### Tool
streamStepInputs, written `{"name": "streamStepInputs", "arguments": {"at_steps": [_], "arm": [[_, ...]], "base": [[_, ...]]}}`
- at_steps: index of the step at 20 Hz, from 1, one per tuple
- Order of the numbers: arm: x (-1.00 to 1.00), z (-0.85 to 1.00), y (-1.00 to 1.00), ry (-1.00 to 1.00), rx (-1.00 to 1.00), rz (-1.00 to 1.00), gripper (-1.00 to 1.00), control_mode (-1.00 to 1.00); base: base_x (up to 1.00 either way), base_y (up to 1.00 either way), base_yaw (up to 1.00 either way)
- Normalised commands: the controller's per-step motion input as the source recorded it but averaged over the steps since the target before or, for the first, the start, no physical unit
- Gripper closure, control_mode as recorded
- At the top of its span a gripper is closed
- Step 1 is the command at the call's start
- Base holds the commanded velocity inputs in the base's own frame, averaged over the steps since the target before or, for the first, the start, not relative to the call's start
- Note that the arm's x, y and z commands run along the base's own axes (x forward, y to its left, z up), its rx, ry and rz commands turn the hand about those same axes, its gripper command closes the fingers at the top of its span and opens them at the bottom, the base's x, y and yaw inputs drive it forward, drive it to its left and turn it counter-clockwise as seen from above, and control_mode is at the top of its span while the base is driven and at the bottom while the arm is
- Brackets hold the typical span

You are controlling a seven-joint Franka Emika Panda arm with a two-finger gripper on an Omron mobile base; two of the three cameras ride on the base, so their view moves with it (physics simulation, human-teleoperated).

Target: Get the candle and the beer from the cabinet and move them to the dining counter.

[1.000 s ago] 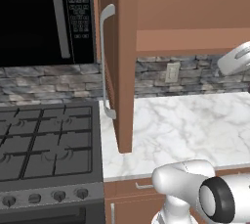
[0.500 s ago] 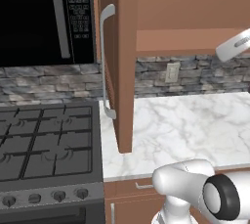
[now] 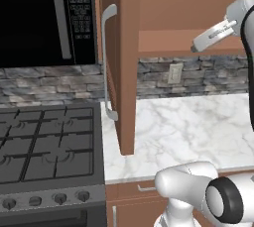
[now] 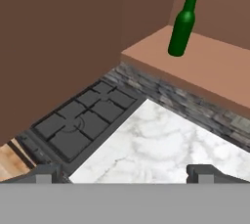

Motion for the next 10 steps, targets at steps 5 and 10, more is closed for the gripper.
{"name": "streamStepInputs", "arguments": {"at_steps": [5, 10], "arm": [[0.64, 0.00, 0.11, -0.04, 0.00, 0.03, -1.00, -1.00], [0.65, 0.00, 0.18, -0.02, 0.00, 0.02, -1.00, -1.00]], "base": [[0.00, 0.00, 0.00], [0.00, 0.00, 0.00]]}}
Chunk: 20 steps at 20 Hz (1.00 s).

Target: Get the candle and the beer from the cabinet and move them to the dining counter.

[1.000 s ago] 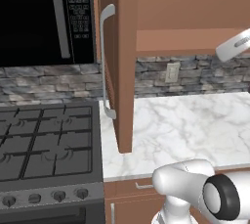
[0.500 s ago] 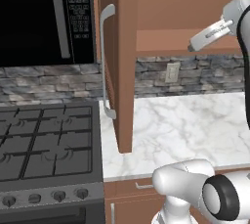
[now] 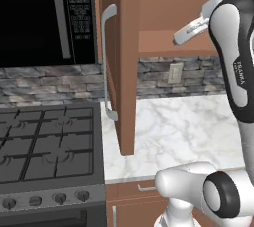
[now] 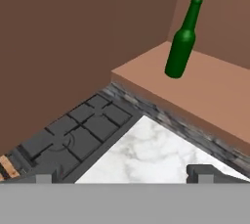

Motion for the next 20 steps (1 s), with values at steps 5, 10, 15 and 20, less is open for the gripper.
{"name": "streamStepInputs", "arguments": {"at_steps": [5, 10, 15, 20], "arm": [[0.75, 0.00, 0.43, 0.00, 0.00, 0.01, -1.00, -1.00], [0.40, 0.00, 0.07, 0.00, 0.07, 0.04, -1.00, -1.00], [0.37, 0.00, 0.00, 0.00, 0.08, 0.04, -1.00, -1.00], [0.46, -0.06, 0.00, 0.00, 0.03, 0.02, -1.00, -1.00]], "base": [[0.00, 0.00, 0.00], [0.00, 0.00, 0.00], [0.00, 0.00, 0.00], [0.00, 0.00, 0.00]]}}
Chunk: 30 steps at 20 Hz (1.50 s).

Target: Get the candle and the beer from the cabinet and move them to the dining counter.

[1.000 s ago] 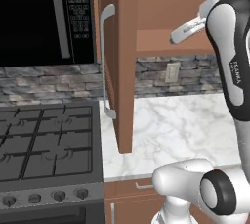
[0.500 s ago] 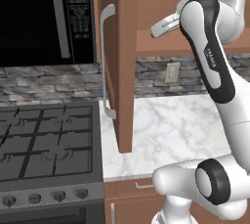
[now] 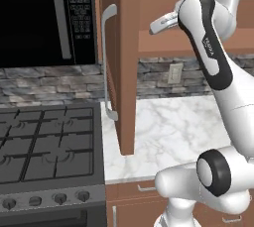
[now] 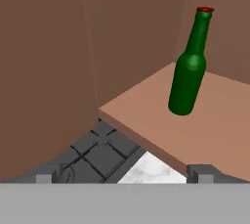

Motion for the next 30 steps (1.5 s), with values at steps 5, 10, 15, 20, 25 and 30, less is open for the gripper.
{"name": "streamStepInputs", "arguments": {"at_steps": [5, 10, 15, 20, 25, 30], "arm": [[0.45, -0.16, 0.00, 0.00, 0.00, 0.00, -1.00, -1.00], [0.43, -0.18, 0.00, 0.00, 0.00, 0.00, -1.00, -1.00], [0.44, -0.12, 0.00, 0.00, 0.00, 0.00, -1.00, -1.00], [0.37, -0.09, 0.00, 0.00, 0.00, 0.00, -1.00, -1.00], [0.30, -0.03, 0.00, 0.00, 0.00, 0.00, -1.00, -1.00], [0.27, 0.00, 0.00, 0.00, 0.00, 0.00, -1.00, -1.00]], "base": [[0.00, 0.00, 0.00], [0.00, 0.00, 0.00], [0.00, 0.00, 0.00], [0.00, 0.00, 0.00], [0.00, 0.00, 0.00], [0.00, 0.00, 0.00]]}}
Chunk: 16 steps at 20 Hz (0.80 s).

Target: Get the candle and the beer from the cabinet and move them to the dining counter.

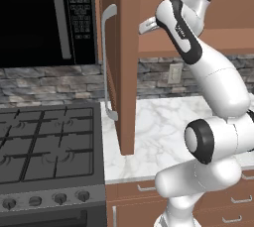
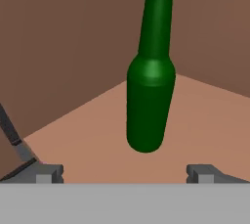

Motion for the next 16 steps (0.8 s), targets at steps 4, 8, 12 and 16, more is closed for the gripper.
{"name": "streamStepInputs", "arguments": {"at_steps": [4, 8, 12, 16], "arm": [[0.29, 0.00, 0.03, 0.00, 0.00, 0.00, -1.00, -1.00], [0.32, -0.02, 0.12, 0.00, 0.00, 0.00, -1.00, -1.00], [0.32, 0.00, 0.10, 0.00, 0.00, 0.00, -1.00, -1.00], [0.21, 0.00, 0.08, 0.00, 0.00, 0.00, -1.00, -1.00]], "base": [[0.00, 0.00, 0.00], [0.00, 0.00, 0.00], [0.00, 0.00, 0.00], [0.00, 0.00, 0.00]]}}
